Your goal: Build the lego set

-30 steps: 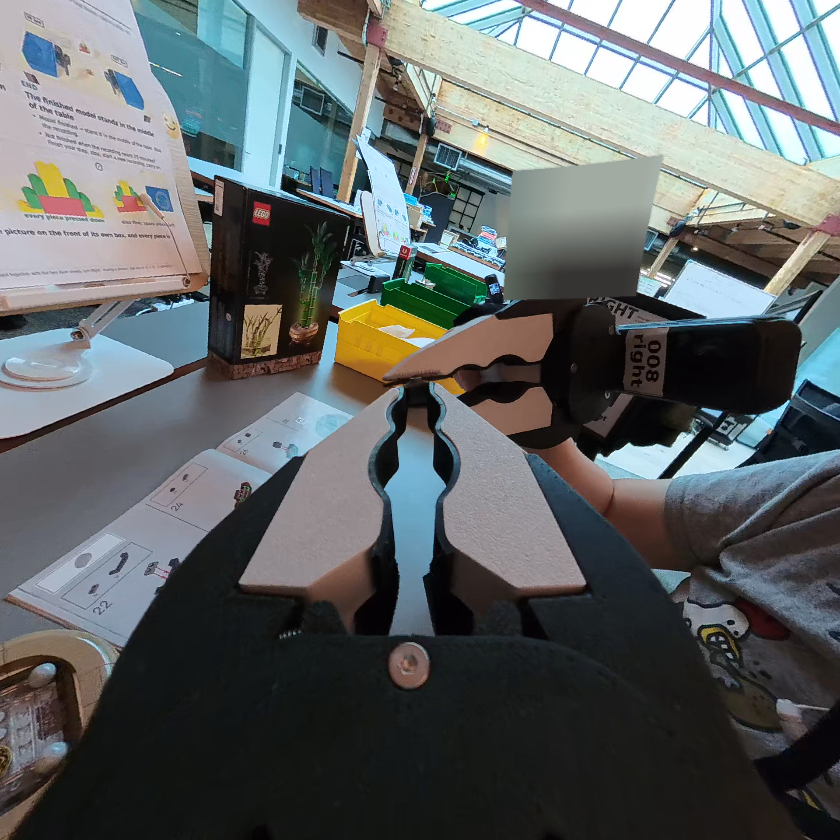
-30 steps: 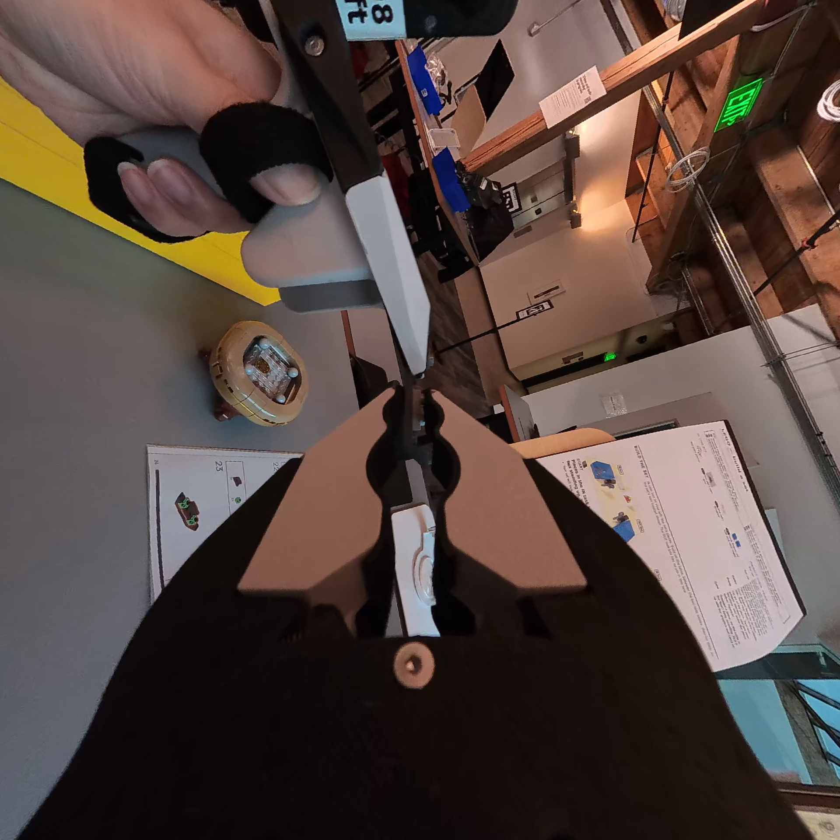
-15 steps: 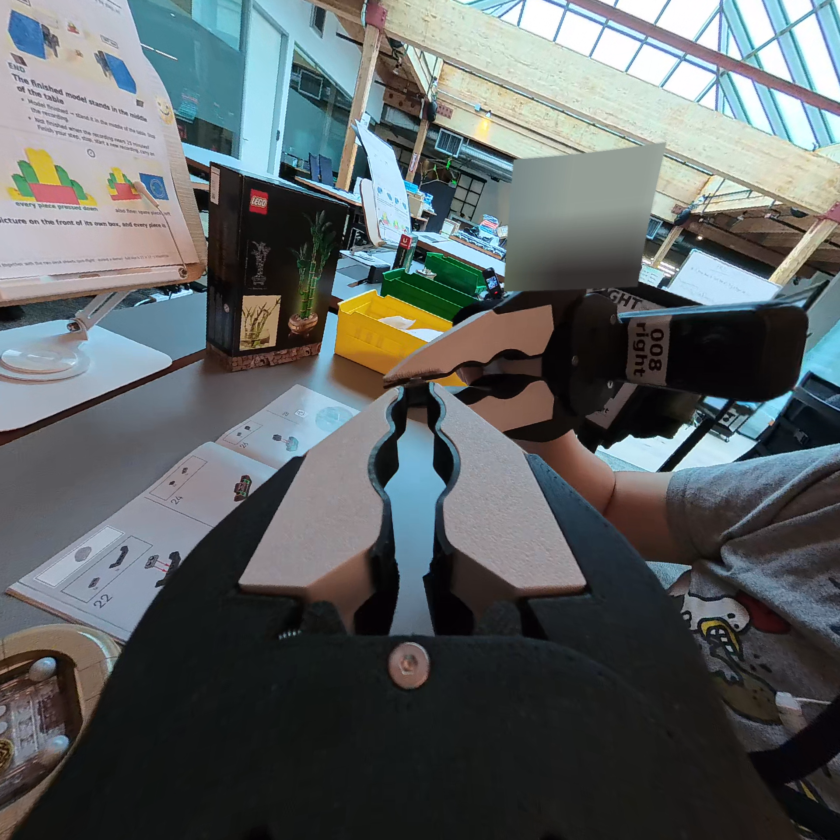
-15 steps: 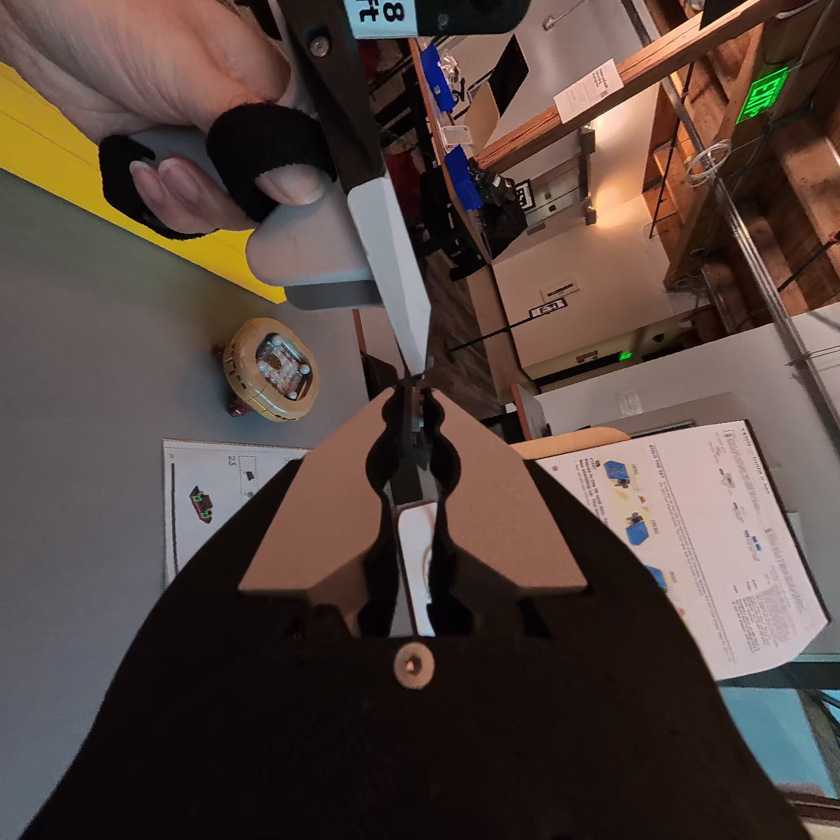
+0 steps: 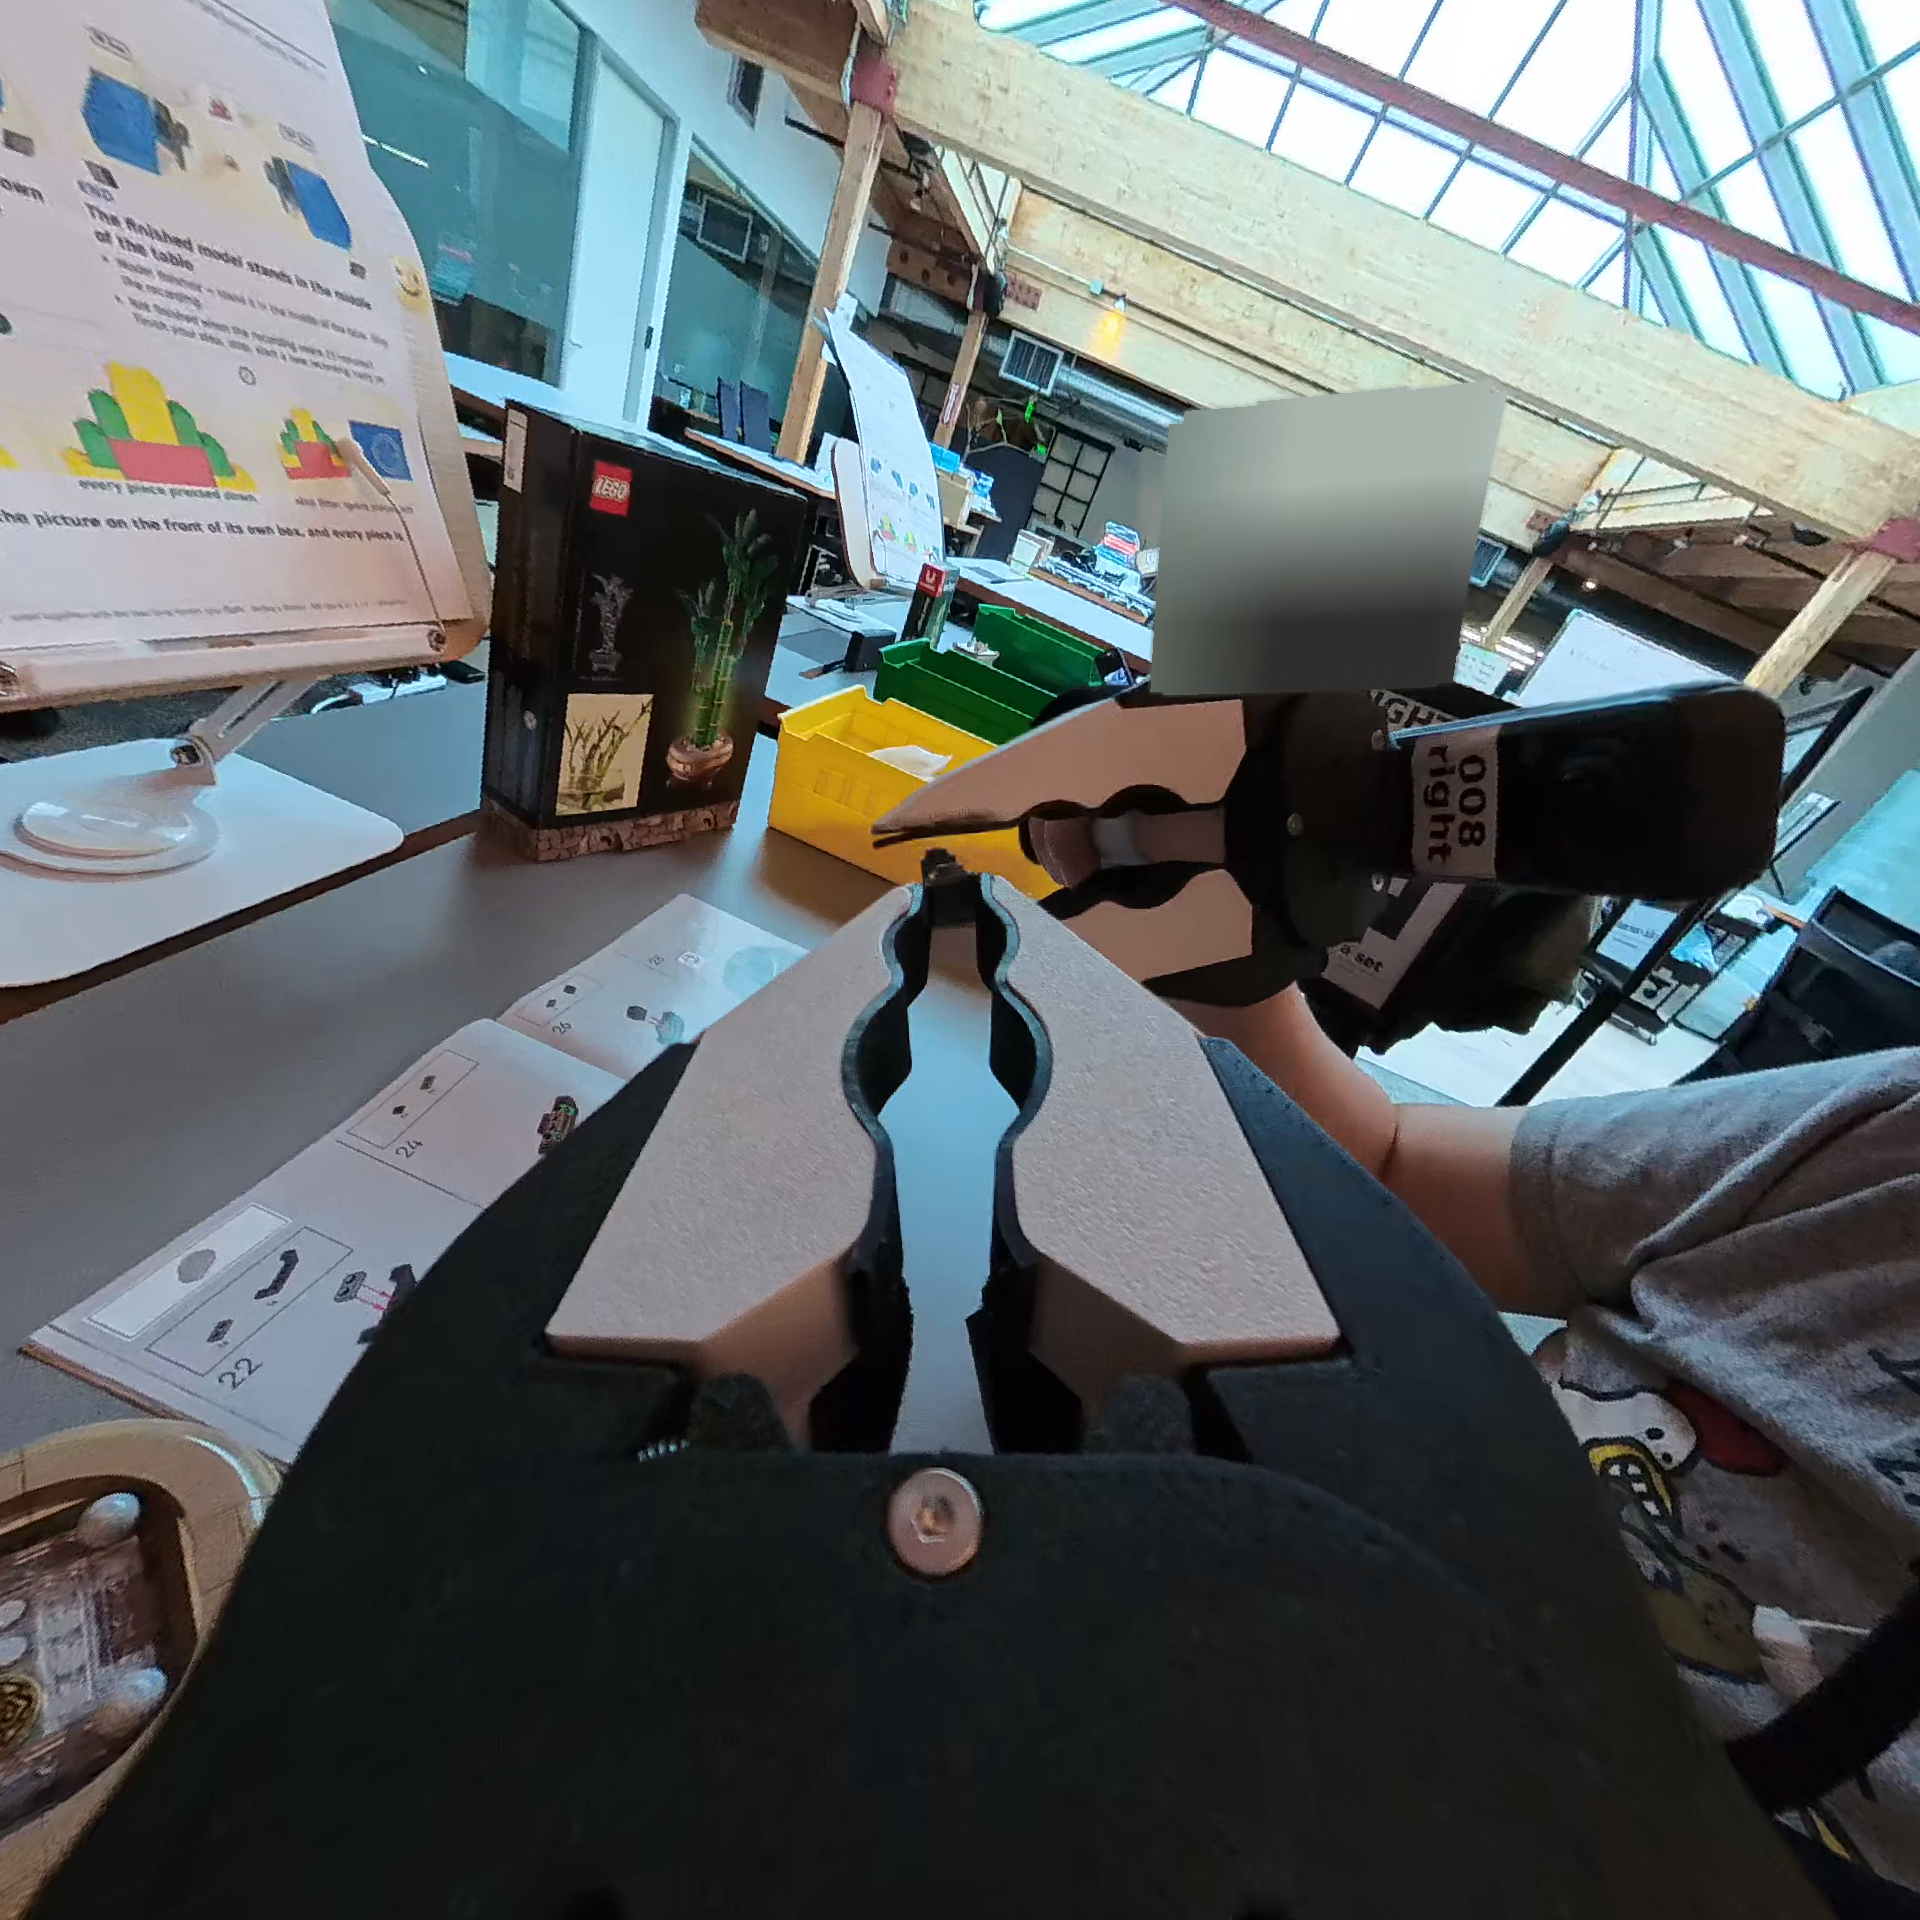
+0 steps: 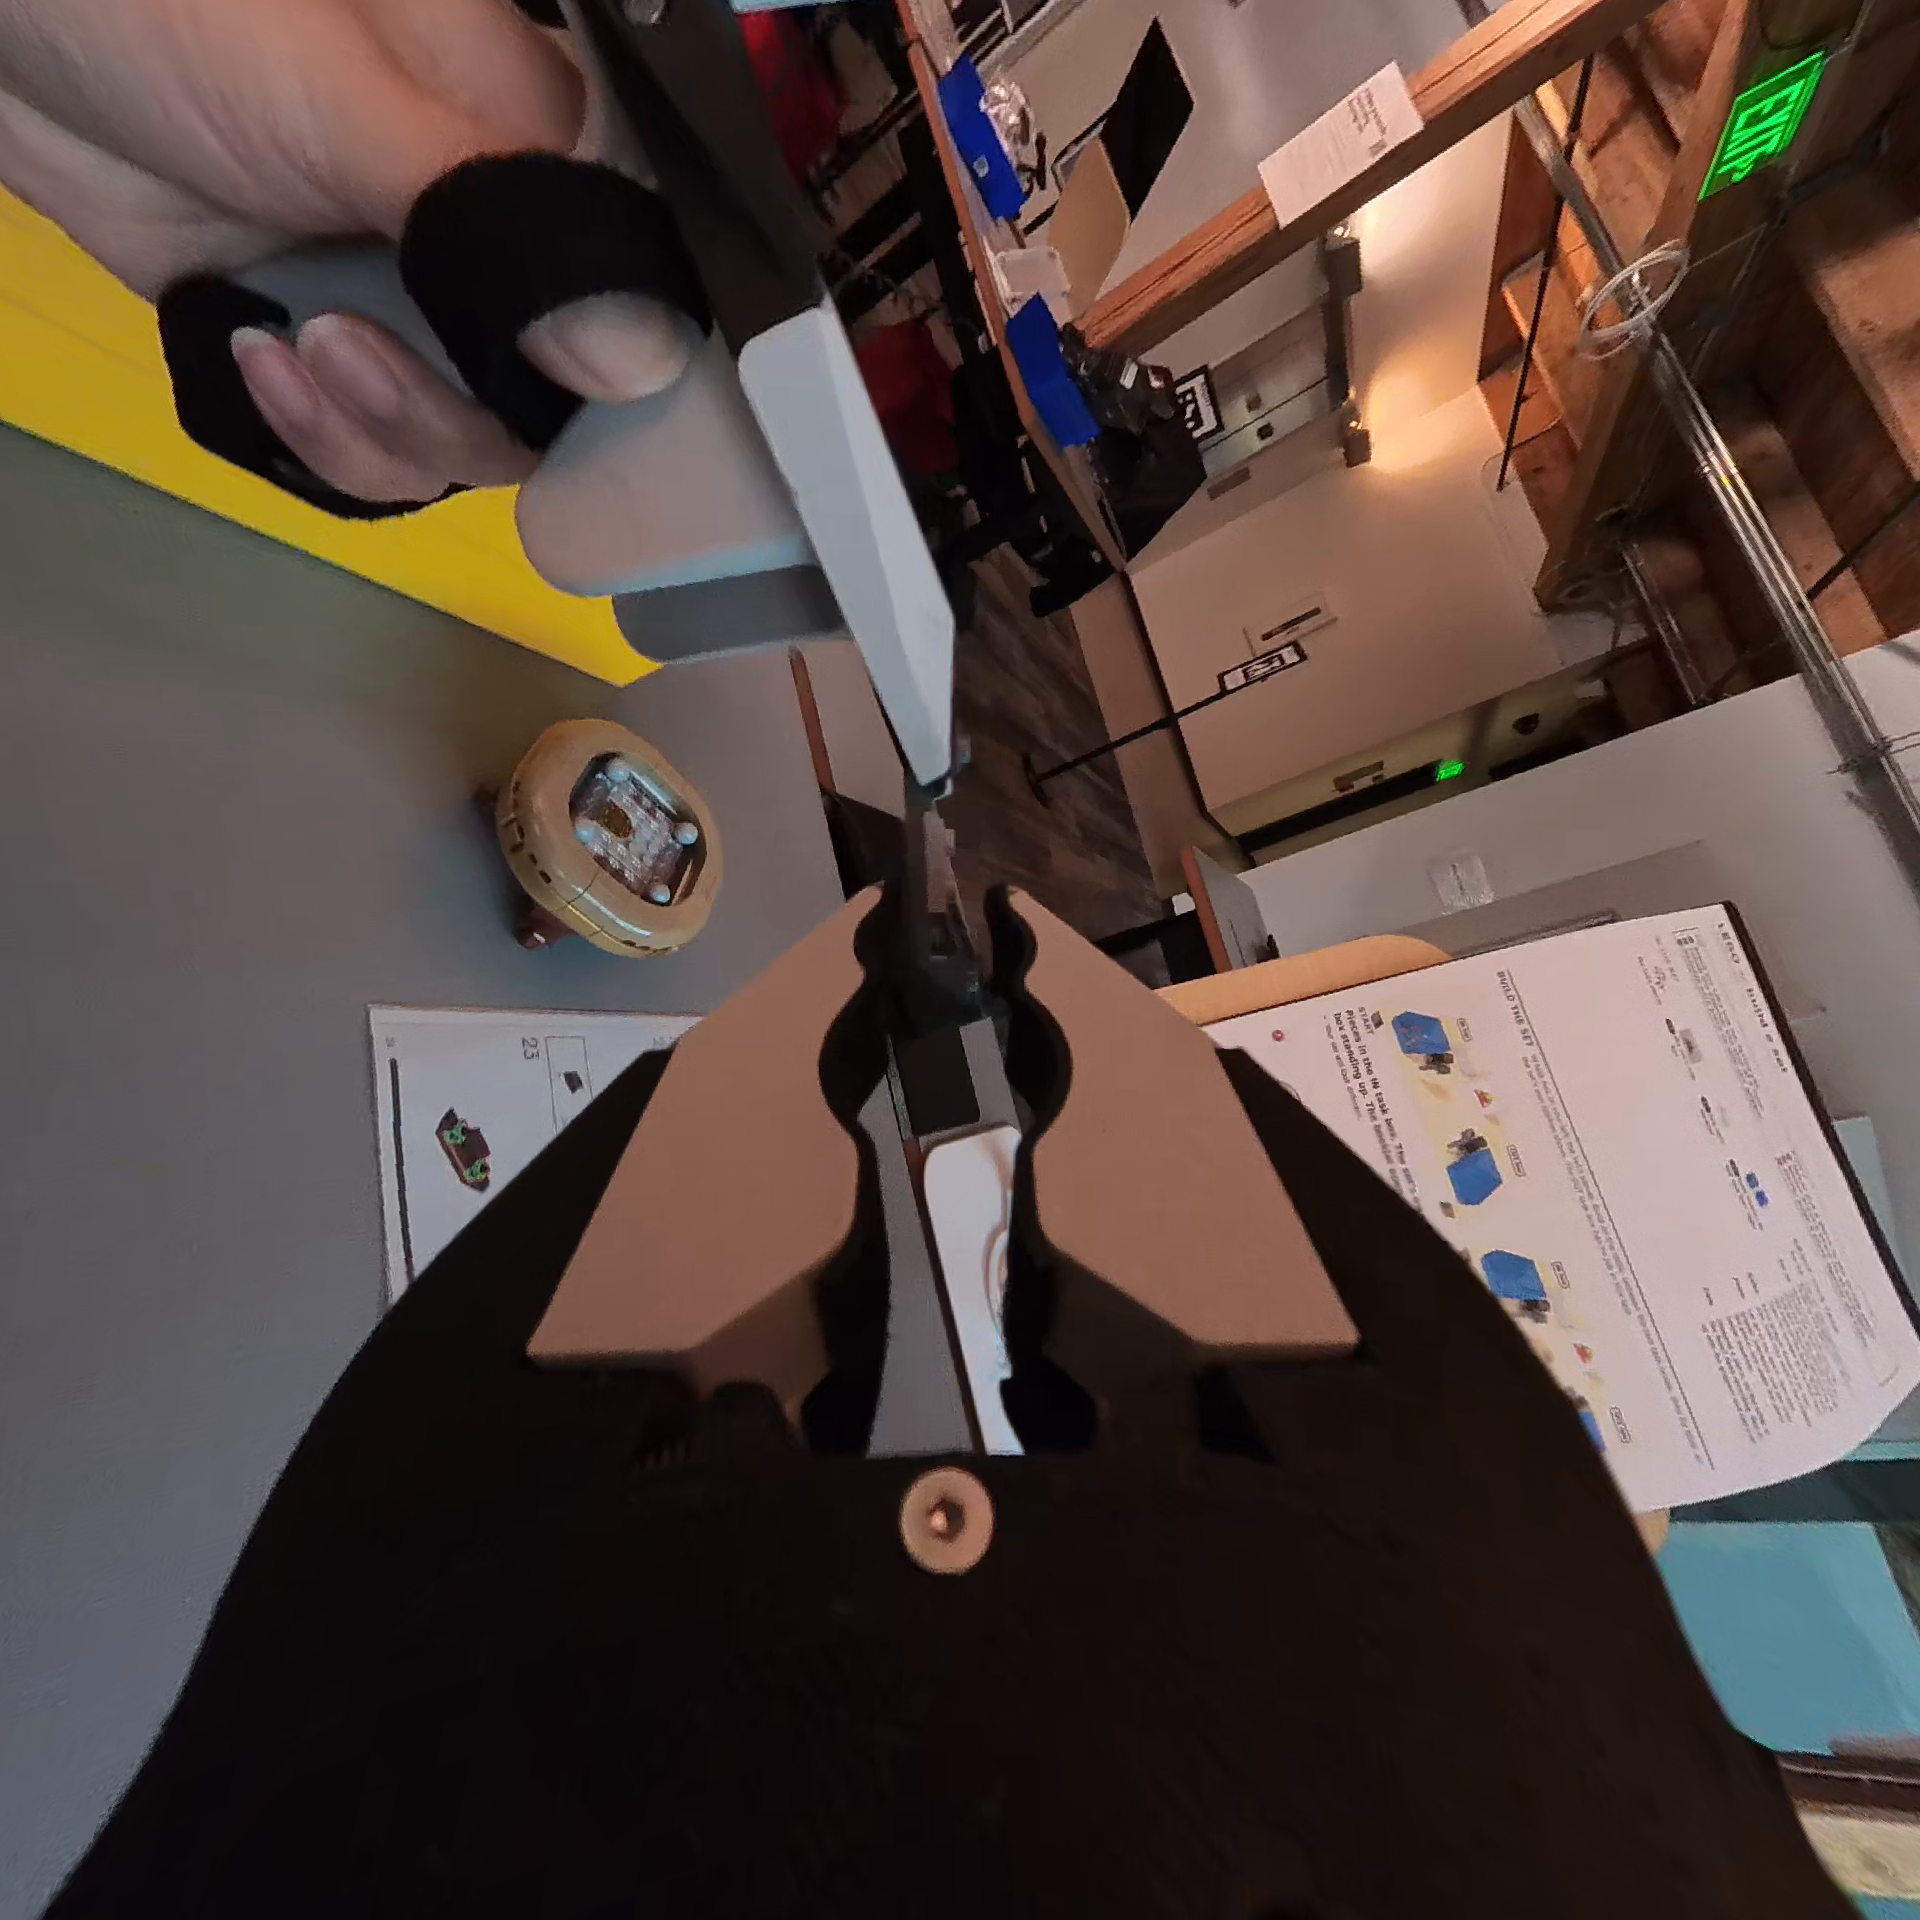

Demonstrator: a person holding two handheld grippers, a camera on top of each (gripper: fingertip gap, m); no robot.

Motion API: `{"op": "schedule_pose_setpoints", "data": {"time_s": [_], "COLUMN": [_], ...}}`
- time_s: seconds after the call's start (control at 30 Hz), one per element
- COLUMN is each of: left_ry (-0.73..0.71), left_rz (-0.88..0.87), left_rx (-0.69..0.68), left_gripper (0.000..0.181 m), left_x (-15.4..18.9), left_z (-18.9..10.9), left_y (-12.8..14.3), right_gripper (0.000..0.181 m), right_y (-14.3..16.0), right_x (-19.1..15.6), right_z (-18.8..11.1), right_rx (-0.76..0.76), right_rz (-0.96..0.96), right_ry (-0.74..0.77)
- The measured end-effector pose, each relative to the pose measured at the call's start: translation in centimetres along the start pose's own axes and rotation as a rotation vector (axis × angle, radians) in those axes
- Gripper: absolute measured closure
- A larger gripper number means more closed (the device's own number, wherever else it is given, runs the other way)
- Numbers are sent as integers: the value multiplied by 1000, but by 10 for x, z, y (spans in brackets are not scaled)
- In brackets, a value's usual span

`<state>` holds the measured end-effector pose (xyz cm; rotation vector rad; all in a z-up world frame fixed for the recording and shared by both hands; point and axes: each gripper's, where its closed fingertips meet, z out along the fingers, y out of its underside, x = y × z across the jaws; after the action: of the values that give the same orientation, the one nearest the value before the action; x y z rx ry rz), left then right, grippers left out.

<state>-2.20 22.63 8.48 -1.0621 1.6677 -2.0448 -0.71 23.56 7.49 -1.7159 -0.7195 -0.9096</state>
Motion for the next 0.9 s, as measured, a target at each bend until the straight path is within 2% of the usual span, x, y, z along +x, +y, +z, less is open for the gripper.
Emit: {"op": "schedule_pose_setpoints", "data": {"time_s": [0.2,0.37,0.9], "left_ry": [5,-4,8], "left_rz": [4,25,10], "left_rx": [-9,-21,-32], "left_gripper": [175,175,175], "left_x": [1,1,2], "left_z": [2,4,4], "left_y": [3,6,7], "right_gripper": [167,176,176], "right_y": [-7,-7,-6], "right_x": [-3,-6,-8], "right_z": [0,3,2], "right_rx": [25,8,8], "right_rz": [-25,-47,-33], "right_ry": [1,4,-11]}}
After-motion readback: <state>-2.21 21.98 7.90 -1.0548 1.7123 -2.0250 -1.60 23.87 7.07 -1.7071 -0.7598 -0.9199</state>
